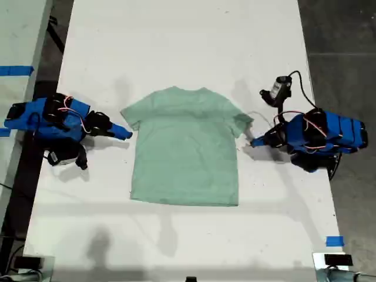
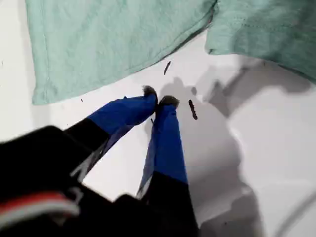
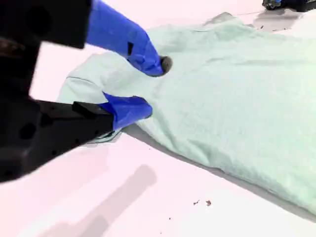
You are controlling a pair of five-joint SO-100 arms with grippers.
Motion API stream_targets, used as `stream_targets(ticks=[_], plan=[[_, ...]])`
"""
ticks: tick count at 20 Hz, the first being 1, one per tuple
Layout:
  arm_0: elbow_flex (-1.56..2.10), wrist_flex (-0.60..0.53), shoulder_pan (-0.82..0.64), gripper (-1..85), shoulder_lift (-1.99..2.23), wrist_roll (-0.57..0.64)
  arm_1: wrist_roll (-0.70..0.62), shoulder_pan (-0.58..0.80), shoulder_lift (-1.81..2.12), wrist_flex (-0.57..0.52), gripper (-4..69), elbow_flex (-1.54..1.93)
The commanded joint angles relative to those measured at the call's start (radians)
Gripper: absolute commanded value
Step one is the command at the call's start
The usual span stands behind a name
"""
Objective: Fold tshirt
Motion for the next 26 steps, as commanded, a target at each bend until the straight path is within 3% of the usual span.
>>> stream_targets(ticks=[1,10,13,16,18,26], plan=[[-0.009,-0.215,0.014,0.1,0.103,-0.086,0.784,-0.06,0.015,-0.008,0.9,-0.038],[-0.021,-0.212,0.011,0.1,0.103,-0.089,0.756,-0.058,0.015,-0.035,0.9,-0.049],[-0.075,-0.15,-0.028,0.1,0.075,-0.084,0.684,-0.043,0.014,-0.023,0.8,-0.118],[-0.204,-0.158,-0.071,0.1,-0.183,-0.054,0.617,0.0,-0.153,0.003,0.8,-0.258],[-0.36,-0.138,-0.114,0.1,-0.425,0.015,0.528,0.06,-0.341,0.032,0.8,-0.394],[-0.992,0.247,-0.459,0.1,-1.075,0.46,0.118,0.39,-0.891,0.189,0.8,-0.865]])
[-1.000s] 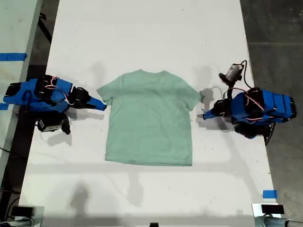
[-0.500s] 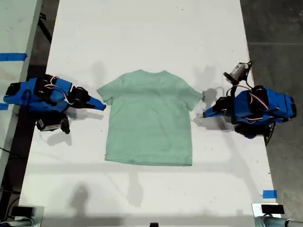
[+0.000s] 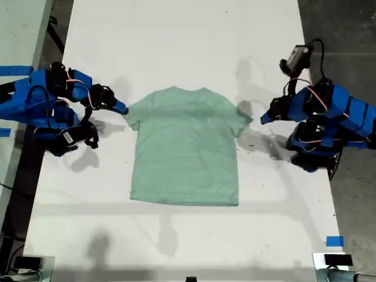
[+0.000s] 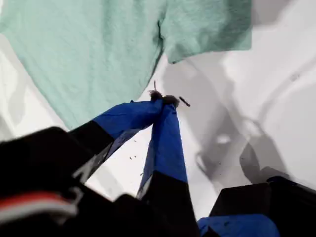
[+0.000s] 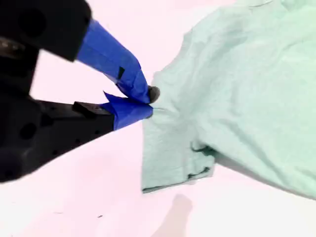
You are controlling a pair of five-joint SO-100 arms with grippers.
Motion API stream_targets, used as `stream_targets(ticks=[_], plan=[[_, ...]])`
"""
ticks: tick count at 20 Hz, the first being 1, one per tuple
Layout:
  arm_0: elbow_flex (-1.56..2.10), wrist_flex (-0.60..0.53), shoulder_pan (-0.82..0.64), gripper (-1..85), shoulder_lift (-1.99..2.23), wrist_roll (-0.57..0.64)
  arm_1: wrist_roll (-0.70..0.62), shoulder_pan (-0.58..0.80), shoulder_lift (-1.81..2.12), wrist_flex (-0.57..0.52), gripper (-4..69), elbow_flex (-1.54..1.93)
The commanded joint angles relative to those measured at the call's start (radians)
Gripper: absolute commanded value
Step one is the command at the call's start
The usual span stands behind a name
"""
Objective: Fold tshirt
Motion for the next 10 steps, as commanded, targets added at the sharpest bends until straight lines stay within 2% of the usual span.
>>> stream_targets(ticks=[1,4,8,10], plan=[[-0.209,0.103,-0.115,0.1,-0.141,0.135,-0.114,0.089,-0.156,0.034,0.7,-0.176],[-0.339,0.201,-0.198,0.1,-0.258,0.227,-0.196,0.158,-0.324,0.067,0.7,-0.322],[-0.393,0.218,-0.222,0.1,-0.307,0.261,-0.267,0.192,-0.457,0.086,1.2,-0.465],[-0.379,0.206,-0.213,0.1,-0.325,0.258,-0.279,0.193,-0.491,0.063,16.2,-0.453]])
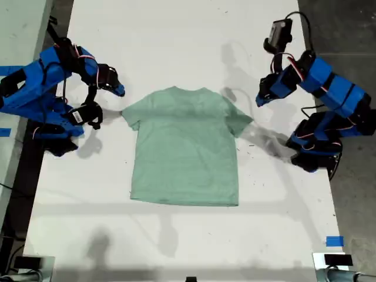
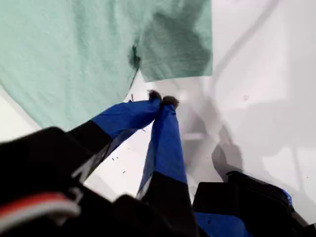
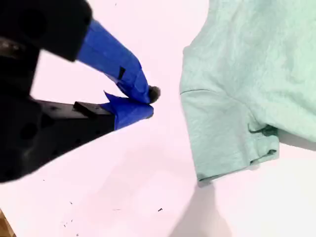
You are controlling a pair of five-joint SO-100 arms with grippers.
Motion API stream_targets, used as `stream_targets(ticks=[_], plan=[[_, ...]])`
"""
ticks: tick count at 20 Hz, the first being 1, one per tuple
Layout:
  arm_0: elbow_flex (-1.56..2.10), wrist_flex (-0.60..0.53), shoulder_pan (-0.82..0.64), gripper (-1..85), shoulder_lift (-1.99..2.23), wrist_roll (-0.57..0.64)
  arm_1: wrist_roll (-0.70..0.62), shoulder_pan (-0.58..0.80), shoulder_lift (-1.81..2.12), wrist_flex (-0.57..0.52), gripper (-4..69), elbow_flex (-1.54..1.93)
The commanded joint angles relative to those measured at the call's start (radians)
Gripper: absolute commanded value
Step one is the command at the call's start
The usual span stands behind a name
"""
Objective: Fold tshirt
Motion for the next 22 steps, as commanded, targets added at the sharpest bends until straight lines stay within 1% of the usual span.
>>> stream_targets(ticks=[1,2,3,8,12,16,20,21,22], plan=[[-0.037,-0.009,-0.002,0.1,-0.009,0.006,-0.029,0.02,-0.015,-0.043,20.2,-0.018],[-0.031,-0.015,0.002,0.1,-0.011,0.006,-0.032,0.026,-0.015,-0.083,23.2,0.029],[-0.029,-0.021,0.002,0.1,-0.011,0.005,-0.038,0.038,-0.014,-0.123,24.8,0.081],[-0.026,-0.044,0.003,0.1,-0.025,0.006,-0.048,0.084,-0.037,-0.362,23.7,0.339],[-0.025,-0.057,0.009,0.1,-0.067,0.011,-0.031,0.084,-0.166,-0.506,23.0,0.413],[-0.02,-0.06,0.011,0.1,-0.08,0.011,-0.017,0.077,-0.313,-0.591,22.2,0.388],[-0.002,-0.063,0.005,0.1,-0.081,0.011,-0.031,0.075,-0.436,-0.581,21.8,0.307],[0.0,-0.066,0.003,0.1,-0.083,0.011,-0.04,0.075,-0.448,-0.58,16.0,0.296],[0.0,-0.066,0.003,0.1,-0.083,0.011,-0.043,0.077,-0.454,-0.58,3.0,0.287]])
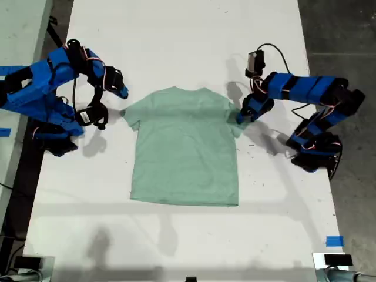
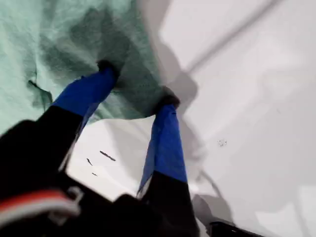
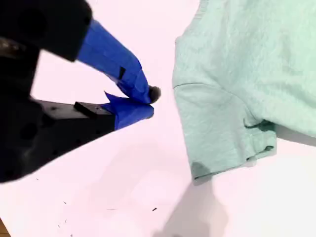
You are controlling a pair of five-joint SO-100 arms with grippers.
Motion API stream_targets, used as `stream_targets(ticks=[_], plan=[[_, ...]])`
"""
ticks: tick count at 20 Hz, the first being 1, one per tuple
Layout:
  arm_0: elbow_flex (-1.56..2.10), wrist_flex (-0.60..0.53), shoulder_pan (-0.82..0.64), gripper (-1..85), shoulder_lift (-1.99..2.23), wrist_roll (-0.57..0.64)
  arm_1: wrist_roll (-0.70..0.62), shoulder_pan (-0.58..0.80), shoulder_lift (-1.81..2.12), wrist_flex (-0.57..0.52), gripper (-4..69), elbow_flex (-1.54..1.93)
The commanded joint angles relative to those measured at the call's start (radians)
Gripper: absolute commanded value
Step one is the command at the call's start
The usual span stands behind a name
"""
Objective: Fold tshirt
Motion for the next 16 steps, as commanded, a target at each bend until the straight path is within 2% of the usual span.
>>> stream_targets(ticks=[1,4,10,11,16], plan=[[-0.009,-0.015,0.003,0.1,0.002,0.009,-0.023,-0.003,-0.006,-0.008,1.1,-0.074],[-0.006,-0.015,0.003,0.1,0.002,0.008,-0.049,-0.015,-0.031,0.069,-0.3,-0.15],[-0.002,-0.017,0.014,0.1,0.002,0.002,-0.124,-0.025,0.137,0.449,-0.3,-0.492],[-0.002,-0.02,0.015,0.1,0.002,0.002,-0.115,-0.051,0.14,0.485,-0.3,-0.569],[-0.002,-0.021,0.017,0.1,0.012,0.002,0.02,-0.272,-0.043,0.482,-0.4,-0.914]])
